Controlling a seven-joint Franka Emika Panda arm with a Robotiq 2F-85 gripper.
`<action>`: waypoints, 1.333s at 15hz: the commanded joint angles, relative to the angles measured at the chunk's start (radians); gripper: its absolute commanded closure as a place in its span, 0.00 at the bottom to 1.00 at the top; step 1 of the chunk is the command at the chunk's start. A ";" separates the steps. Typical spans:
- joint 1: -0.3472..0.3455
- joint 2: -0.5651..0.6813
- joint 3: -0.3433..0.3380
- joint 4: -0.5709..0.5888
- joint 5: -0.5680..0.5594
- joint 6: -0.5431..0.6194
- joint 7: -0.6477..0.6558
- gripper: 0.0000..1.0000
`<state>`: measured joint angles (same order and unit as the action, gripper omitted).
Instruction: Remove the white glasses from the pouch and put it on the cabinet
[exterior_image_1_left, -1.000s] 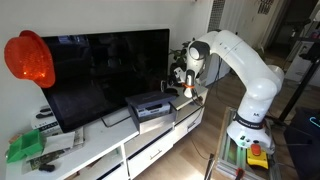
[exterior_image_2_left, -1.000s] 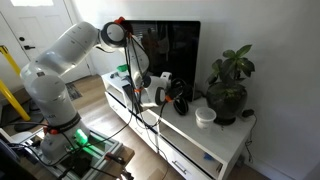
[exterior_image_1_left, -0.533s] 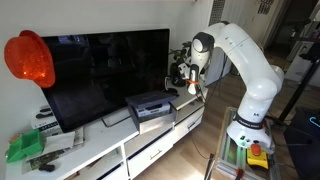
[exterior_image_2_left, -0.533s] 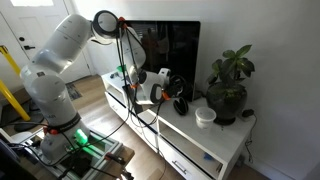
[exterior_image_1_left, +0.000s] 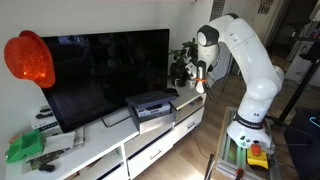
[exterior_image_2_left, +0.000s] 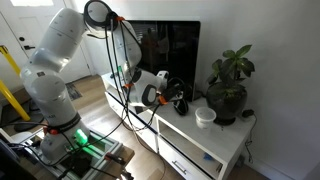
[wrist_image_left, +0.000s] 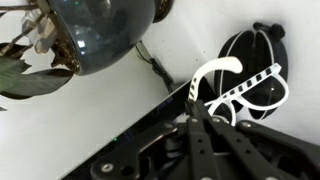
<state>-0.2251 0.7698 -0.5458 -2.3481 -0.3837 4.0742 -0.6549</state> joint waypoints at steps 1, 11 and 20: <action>0.016 -0.064 -0.049 -0.084 0.013 -0.059 -0.133 1.00; 0.008 0.068 -0.077 -0.044 0.110 -0.020 -0.434 1.00; -0.003 0.227 0.011 0.076 0.149 0.063 -0.573 1.00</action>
<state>-0.2248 0.9382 -0.5528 -2.3256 -0.2696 4.0948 -1.1782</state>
